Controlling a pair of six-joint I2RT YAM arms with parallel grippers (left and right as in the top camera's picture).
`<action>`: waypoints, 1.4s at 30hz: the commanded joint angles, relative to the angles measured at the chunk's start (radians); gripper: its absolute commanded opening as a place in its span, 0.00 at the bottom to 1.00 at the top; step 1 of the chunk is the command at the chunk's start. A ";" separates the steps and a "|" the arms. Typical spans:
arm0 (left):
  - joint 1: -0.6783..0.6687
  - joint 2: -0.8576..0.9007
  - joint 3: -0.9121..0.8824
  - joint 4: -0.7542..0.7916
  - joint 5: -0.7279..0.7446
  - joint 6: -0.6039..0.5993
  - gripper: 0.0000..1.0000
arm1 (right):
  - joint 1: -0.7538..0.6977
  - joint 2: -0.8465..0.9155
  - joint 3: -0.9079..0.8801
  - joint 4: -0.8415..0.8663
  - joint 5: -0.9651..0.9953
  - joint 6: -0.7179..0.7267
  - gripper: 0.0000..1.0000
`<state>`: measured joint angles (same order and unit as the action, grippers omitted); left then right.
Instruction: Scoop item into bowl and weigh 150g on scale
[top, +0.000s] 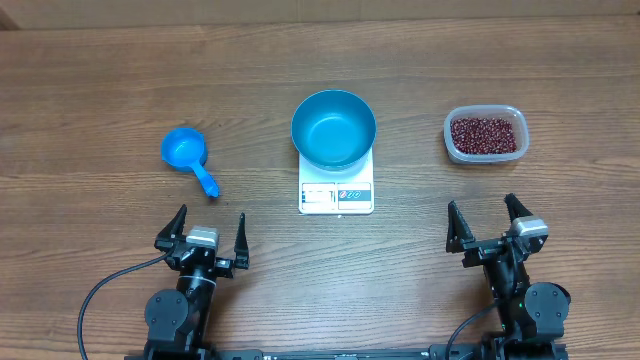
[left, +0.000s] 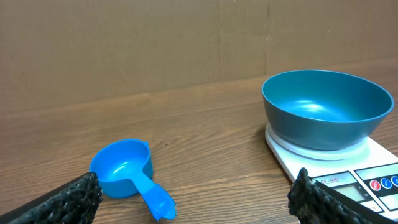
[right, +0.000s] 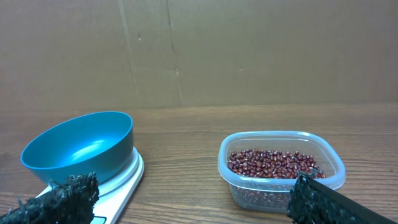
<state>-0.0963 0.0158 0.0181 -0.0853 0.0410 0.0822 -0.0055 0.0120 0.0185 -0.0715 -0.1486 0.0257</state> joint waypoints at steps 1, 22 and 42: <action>0.006 -0.011 -0.010 0.005 0.011 0.016 1.00 | 0.006 -0.009 -0.010 0.002 0.014 -0.001 1.00; 0.006 -0.011 -0.009 0.020 0.095 0.014 1.00 | 0.005 -0.009 -0.010 0.014 0.017 -0.001 1.00; 0.006 0.132 0.252 -0.076 0.107 -0.046 1.00 | 0.005 0.000 0.125 -0.091 -0.153 -0.001 1.00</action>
<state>-0.0963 0.0860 0.2050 -0.1604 0.1429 0.0738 -0.0059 0.0120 0.0639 -0.1459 -0.2741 0.0257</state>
